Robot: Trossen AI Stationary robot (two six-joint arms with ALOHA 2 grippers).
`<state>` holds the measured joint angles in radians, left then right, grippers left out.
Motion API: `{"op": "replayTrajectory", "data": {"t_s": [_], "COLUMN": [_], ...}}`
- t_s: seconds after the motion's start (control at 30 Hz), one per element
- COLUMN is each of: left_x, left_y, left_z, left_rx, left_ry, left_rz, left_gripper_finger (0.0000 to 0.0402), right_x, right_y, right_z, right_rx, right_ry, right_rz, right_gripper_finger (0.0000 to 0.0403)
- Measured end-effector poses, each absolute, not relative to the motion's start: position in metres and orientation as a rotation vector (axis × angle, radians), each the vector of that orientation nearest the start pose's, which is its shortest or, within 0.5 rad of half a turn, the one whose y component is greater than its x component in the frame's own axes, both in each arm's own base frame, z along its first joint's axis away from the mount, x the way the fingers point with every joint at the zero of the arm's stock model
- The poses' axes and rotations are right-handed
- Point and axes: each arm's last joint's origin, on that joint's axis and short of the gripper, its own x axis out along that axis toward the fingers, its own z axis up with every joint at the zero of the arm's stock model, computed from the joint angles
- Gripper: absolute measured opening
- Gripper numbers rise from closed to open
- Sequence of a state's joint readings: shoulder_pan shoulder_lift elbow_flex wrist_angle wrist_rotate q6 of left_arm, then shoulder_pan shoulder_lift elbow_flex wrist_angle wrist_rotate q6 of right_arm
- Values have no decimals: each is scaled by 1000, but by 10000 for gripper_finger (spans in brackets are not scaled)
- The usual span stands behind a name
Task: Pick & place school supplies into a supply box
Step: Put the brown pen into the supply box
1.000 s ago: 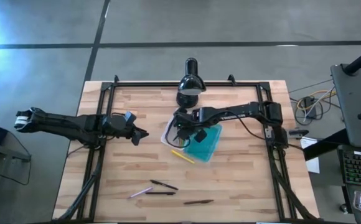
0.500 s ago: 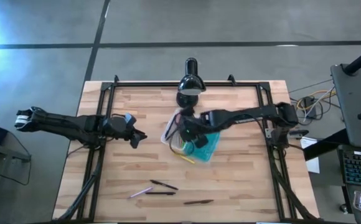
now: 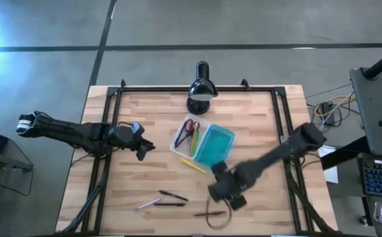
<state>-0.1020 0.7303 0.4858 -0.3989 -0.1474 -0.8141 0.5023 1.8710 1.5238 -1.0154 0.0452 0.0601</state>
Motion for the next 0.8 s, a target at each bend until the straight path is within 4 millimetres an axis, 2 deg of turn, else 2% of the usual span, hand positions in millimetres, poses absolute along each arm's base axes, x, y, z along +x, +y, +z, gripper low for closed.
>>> {"op": "replayTrajectory", "data": {"t_s": [0.17, 0.33, 0.5, 0.6, 0.67, 0.8], "left_x": [152, 152, 152, 152, 152, 152], "left_y": [-12, -12, -13, -13, -13, -14], "left_z": [221, 220, 220, 220, 220, 219], "left_rx": [-694, -664, -686, -701, -712, -718], "left_ry": [587, 596, 599, 600, 608, 622], "left_rz": [291, 272, 272, 273, 266, 249], "left_gripper_finger": [110, 110, 110, 110, 110, 110], "right_x": [317, 327, 336, 344, 349, 358], "right_y": [209, 243, 271, 282, 284, 288], "right_z": [220, 210, 185, 171, 162, 156], "right_rx": [-238, -119, -119, -150, -158, -105], "right_ry": [1329, 1247, 1273, 1273, 1275, 1249], "right_rz": [299, 288, 287, 234, 139, 23], "right_gripper_finger": [180, 180, 180, 180, 178, 180]}}
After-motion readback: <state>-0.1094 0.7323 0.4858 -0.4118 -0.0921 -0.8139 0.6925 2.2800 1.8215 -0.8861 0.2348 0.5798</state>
